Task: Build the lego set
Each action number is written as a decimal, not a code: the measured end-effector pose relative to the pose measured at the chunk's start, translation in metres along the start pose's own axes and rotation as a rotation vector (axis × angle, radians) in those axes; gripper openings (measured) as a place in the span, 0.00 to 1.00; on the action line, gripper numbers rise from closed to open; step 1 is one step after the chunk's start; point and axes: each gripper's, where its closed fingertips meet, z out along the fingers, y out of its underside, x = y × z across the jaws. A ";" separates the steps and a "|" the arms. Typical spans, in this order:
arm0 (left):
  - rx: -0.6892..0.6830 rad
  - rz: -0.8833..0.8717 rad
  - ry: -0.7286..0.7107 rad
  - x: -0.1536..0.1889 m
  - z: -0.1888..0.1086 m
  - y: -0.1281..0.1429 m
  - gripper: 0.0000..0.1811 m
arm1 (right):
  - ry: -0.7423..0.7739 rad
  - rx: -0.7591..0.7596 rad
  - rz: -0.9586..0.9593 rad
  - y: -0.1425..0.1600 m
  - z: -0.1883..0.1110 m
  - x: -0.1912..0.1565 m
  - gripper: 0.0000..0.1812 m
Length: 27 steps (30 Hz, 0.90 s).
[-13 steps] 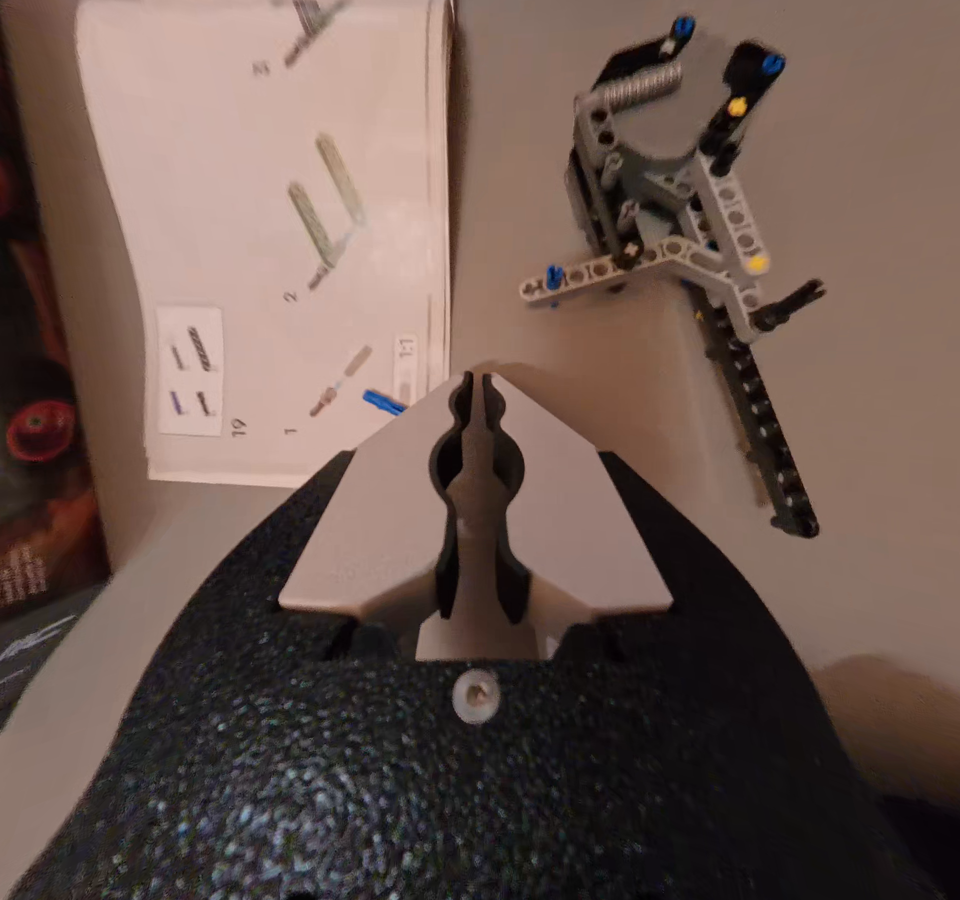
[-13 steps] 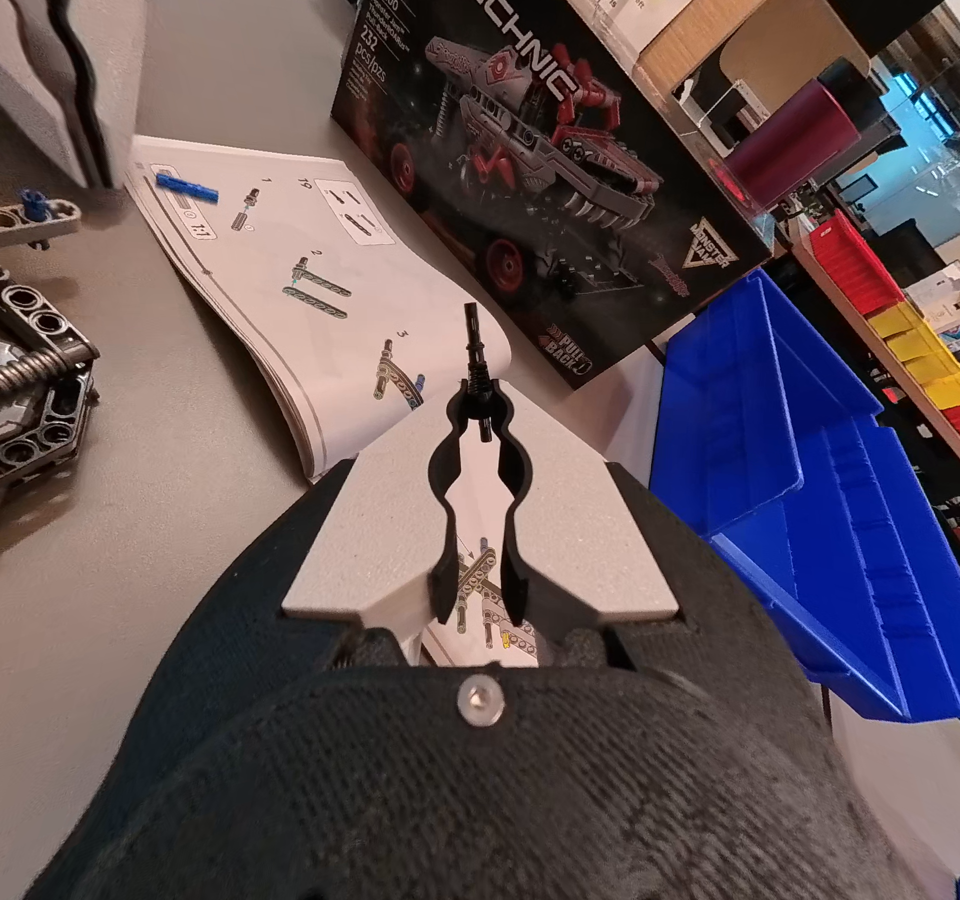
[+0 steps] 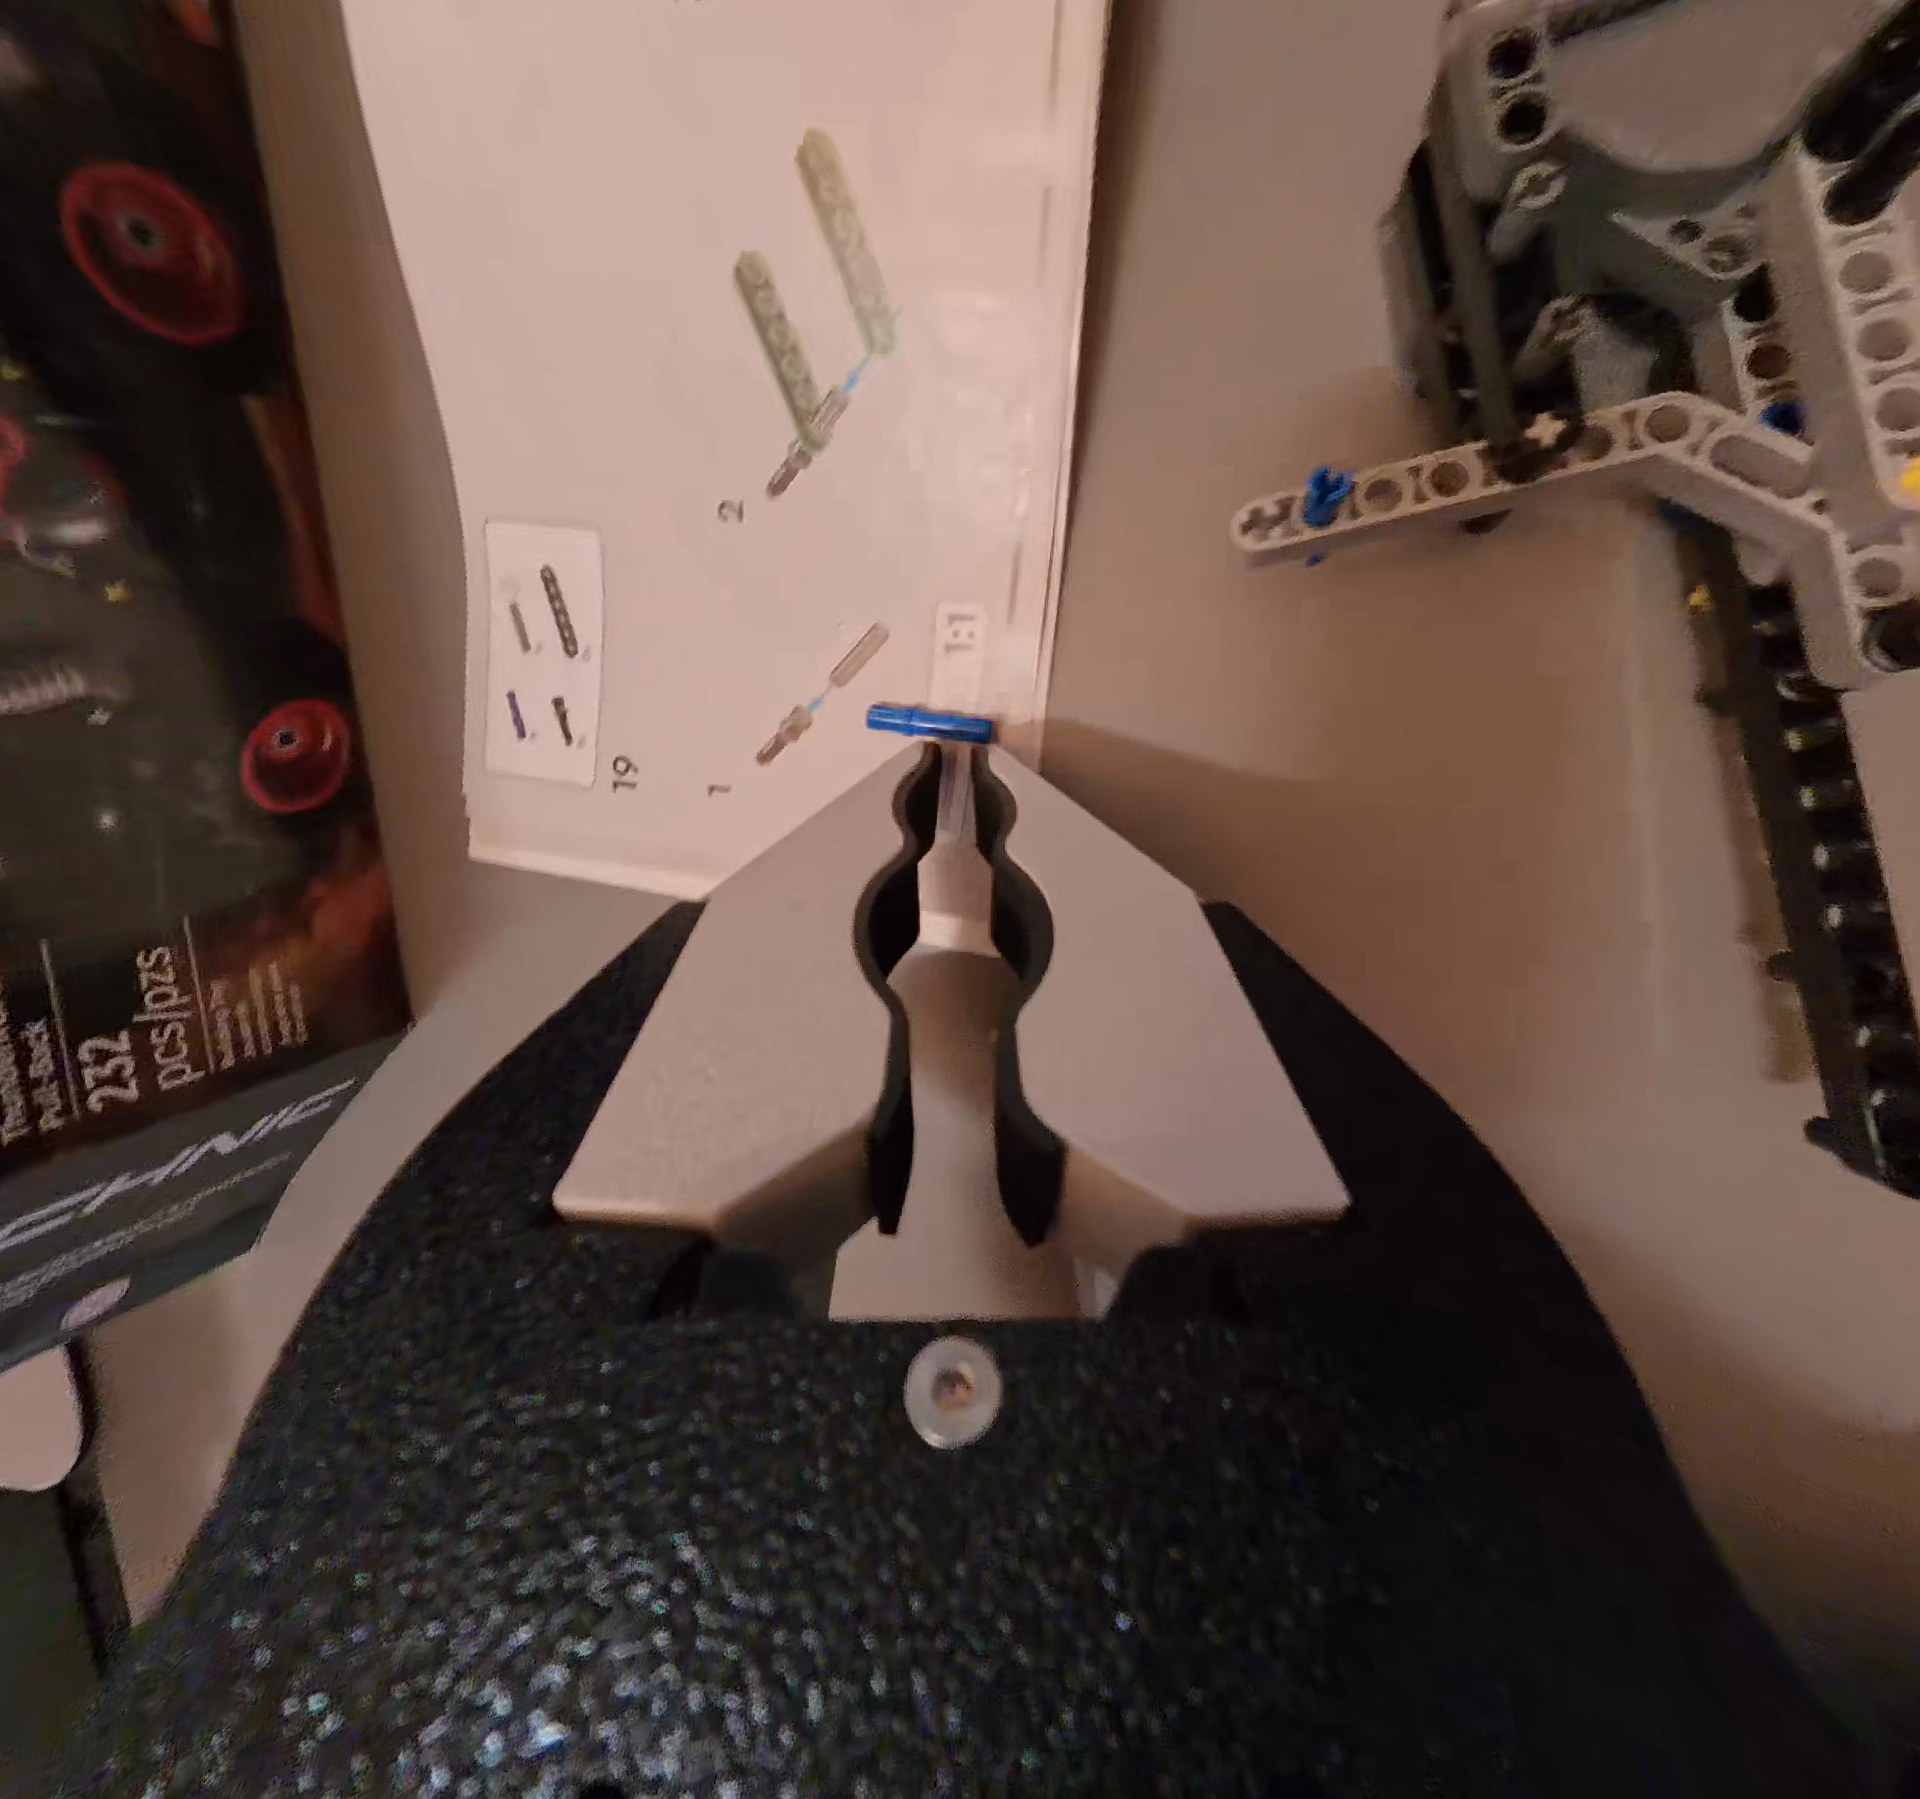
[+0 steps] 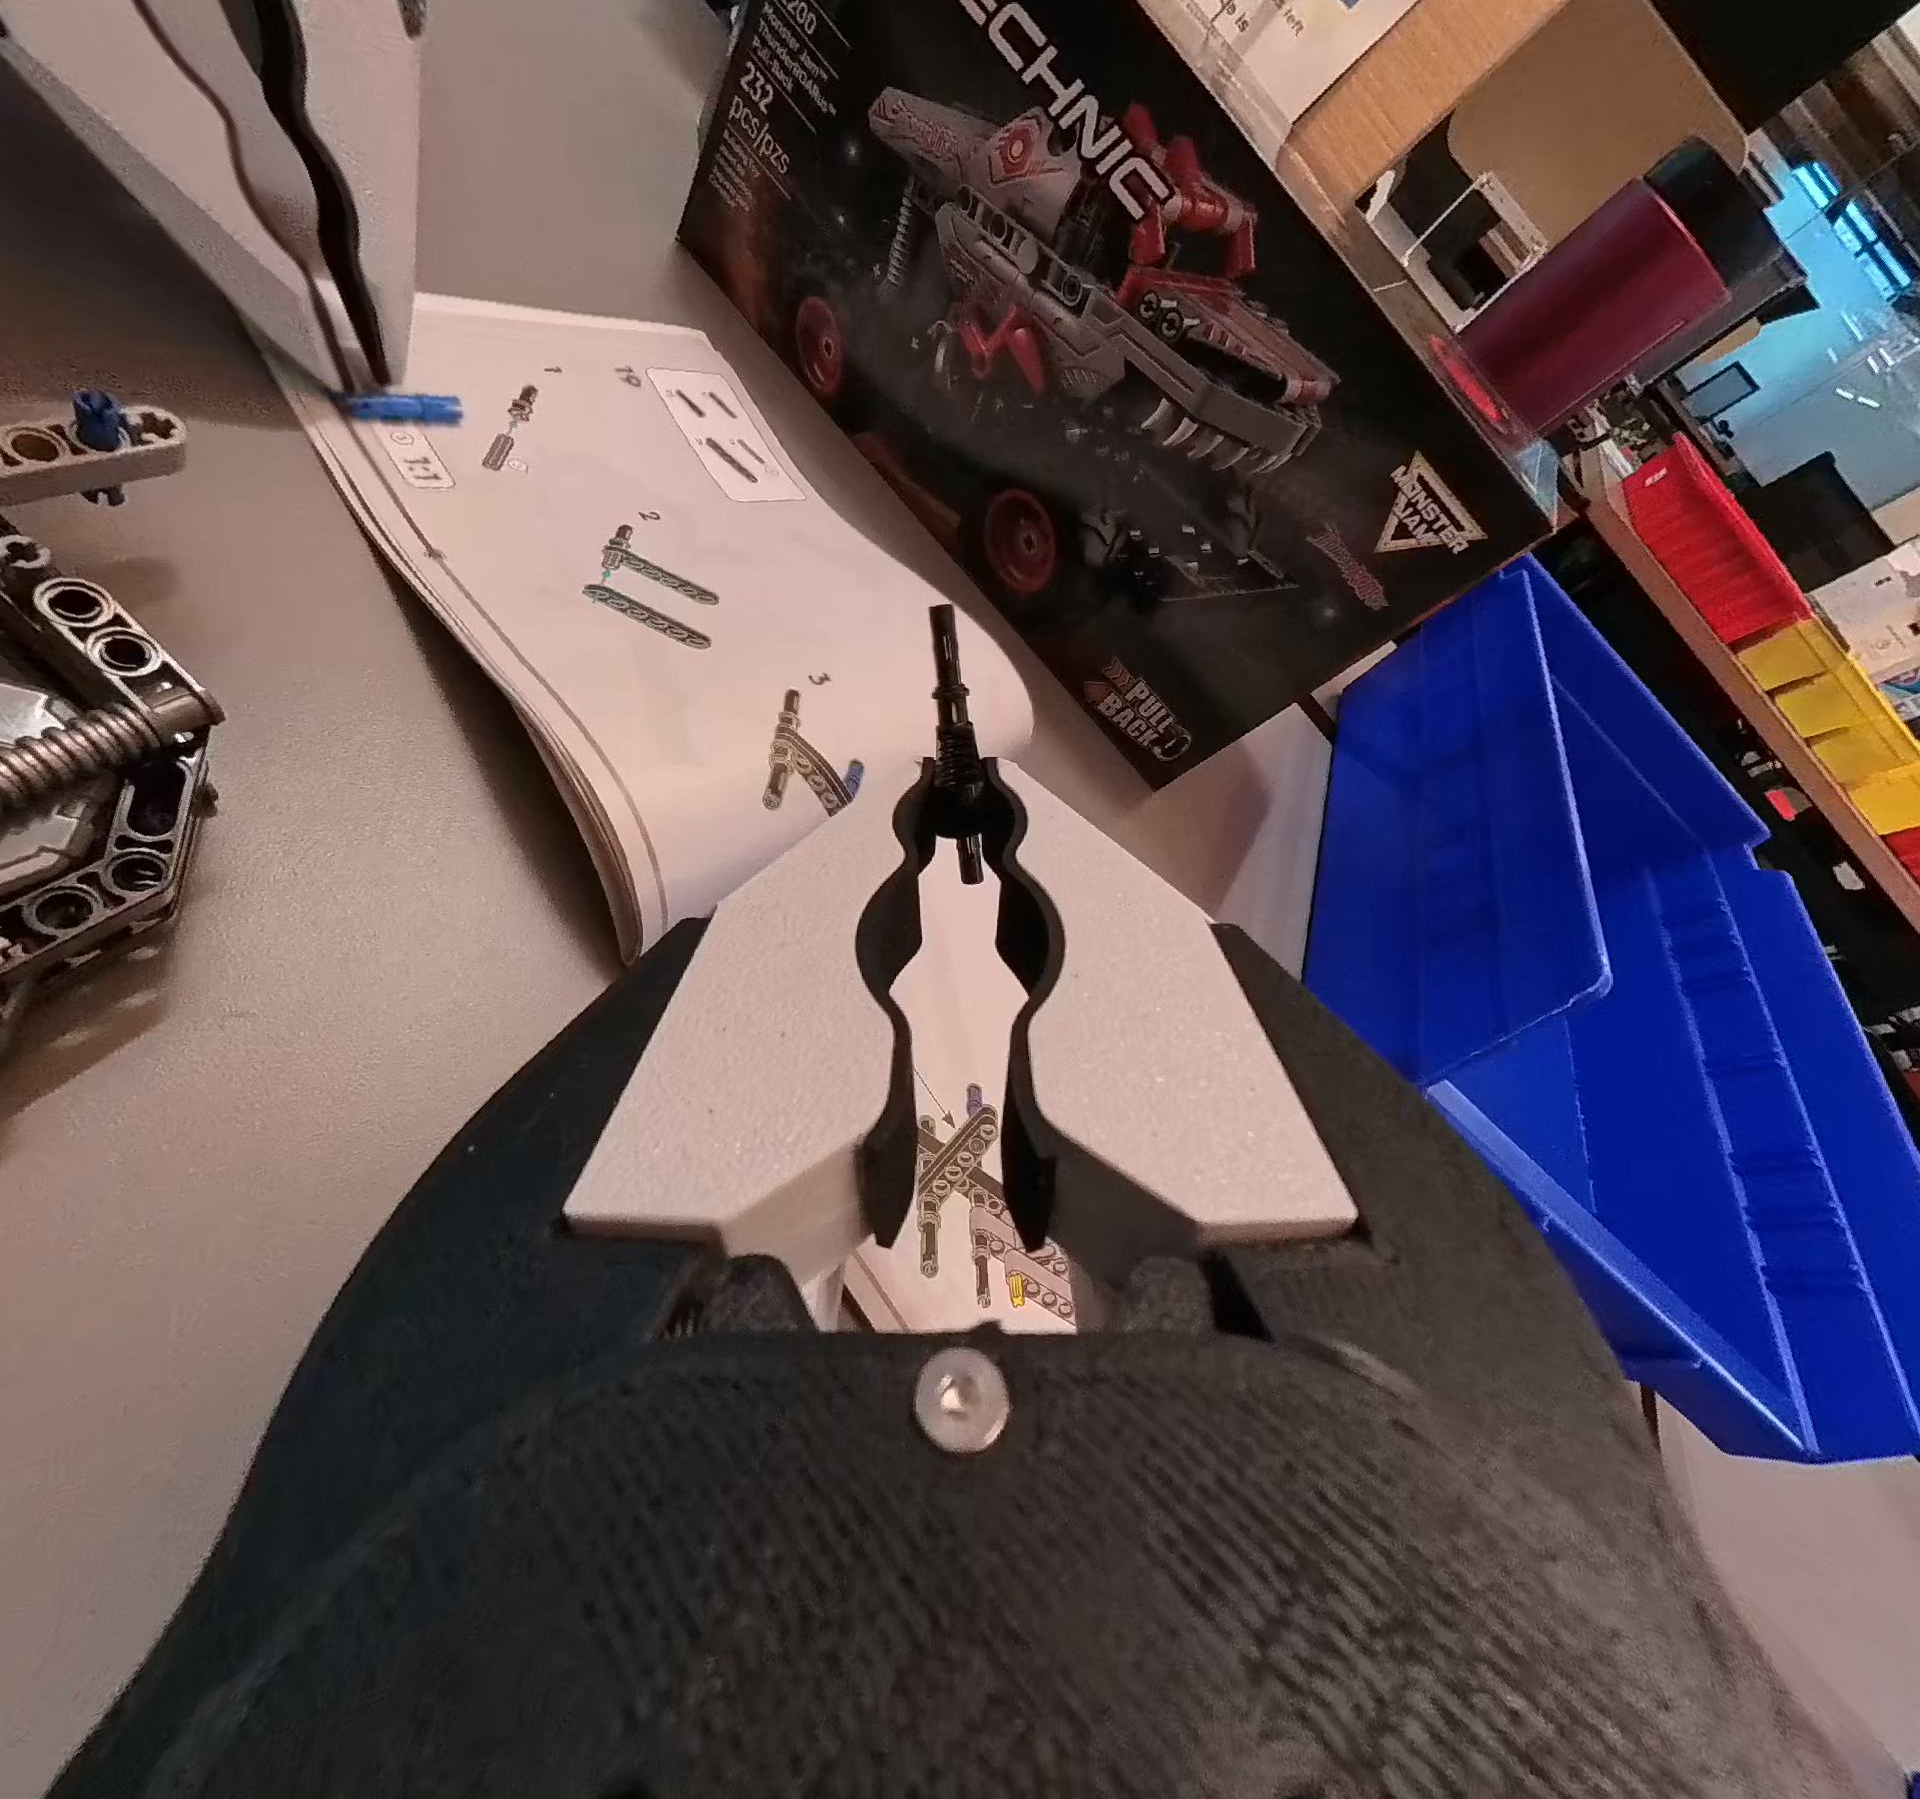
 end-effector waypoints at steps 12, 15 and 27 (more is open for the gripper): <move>0.027 0.137 -0.222 -0.034 -0.004 0.001 0.08 | -0.023 0.012 -0.010 -0.002 0.001 -0.005 0.03; 0.041 0.183 -0.204 -0.026 0.002 -0.005 0.14 | -0.027 0.014 -0.017 -0.003 0.001 -0.006 0.03; 0.388 0.244 -0.398 -0.019 -0.071 -0.100 0.15 | -0.189 0.309 0.019 -0.057 -0.018 -0.029 0.03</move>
